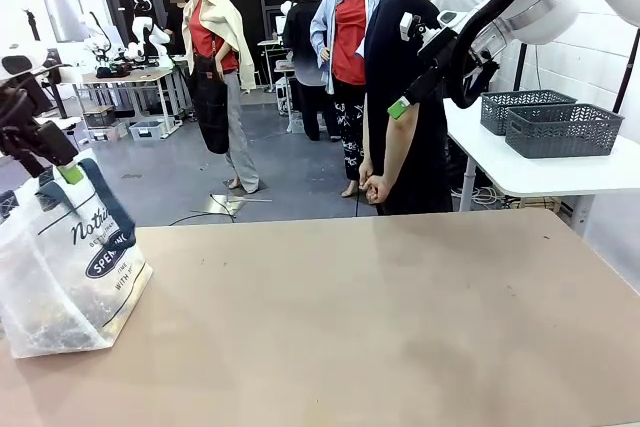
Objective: Transfer purchased items from the store into the shopping bag.
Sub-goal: Move the Reusable shopping bag to the right side of the table.
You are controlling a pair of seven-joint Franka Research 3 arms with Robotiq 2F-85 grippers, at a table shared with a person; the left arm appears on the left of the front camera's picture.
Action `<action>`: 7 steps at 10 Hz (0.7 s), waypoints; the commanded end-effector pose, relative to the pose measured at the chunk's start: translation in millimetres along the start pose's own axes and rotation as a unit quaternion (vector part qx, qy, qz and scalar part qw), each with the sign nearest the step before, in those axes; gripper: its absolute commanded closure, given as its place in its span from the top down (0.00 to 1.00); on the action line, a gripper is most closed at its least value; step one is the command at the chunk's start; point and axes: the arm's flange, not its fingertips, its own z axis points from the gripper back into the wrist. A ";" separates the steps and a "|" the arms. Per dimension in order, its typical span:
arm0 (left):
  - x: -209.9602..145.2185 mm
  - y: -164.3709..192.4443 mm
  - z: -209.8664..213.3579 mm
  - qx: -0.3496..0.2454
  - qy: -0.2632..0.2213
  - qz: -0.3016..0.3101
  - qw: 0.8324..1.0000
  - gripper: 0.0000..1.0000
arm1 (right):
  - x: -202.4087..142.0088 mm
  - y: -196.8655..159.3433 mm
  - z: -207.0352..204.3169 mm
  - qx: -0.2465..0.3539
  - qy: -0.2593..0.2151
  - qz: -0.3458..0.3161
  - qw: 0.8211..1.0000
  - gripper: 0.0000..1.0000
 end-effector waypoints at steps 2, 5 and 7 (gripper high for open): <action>8.2 0.8 -2.0 -0.018 0.001 -0.040 0.999 1.00 | 0.7 0.7 -1.6 0.005 -0.006 -0.006 1.000 1.00; 6.2 -5.4 -1.6 -0.003 0.000 -0.022 1.000 1.00 | 0.7 0.7 -1.6 0.005 -0.006 -0.006 1.000 1.00; 6.2 -5.4 -1.6 -0.003 0.000 -0.022 1.000 1.00 | 0.7 0.7 -1.6 0.005 -0.006 -0.006 1.000 1.00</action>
